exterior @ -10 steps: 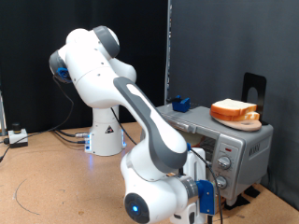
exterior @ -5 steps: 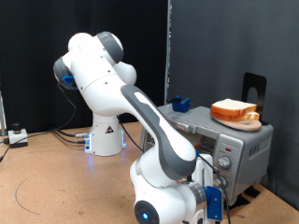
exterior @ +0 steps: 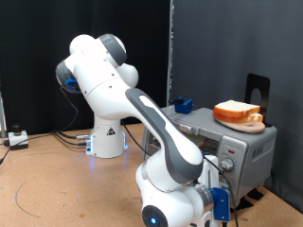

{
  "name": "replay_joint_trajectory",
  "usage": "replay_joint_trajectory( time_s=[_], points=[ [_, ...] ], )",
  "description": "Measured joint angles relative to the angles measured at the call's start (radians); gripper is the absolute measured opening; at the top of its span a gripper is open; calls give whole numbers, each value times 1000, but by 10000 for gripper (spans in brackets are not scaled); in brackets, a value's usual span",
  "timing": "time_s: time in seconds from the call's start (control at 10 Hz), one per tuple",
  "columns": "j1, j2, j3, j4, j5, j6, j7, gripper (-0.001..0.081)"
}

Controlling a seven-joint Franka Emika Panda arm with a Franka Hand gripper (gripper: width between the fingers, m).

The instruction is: Make a piece of toast with the oven

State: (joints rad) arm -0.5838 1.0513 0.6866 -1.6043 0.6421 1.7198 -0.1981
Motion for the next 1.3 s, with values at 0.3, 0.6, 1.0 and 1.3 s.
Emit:
replay_joint_trajectory(
  time_s=[0.3, 0.6, 1.0, 1.3],
  points=[
    [0, 0, 6, -1, 2, 0, 0, 402],
    [1, 1, 2, -2, 4, 4, 13, 219],
    [-37, -33, 36, -71, 3, 92, -253, 98],
    [-89, -65, 77, -158, 29, 198, -425, 98]
  ],
)
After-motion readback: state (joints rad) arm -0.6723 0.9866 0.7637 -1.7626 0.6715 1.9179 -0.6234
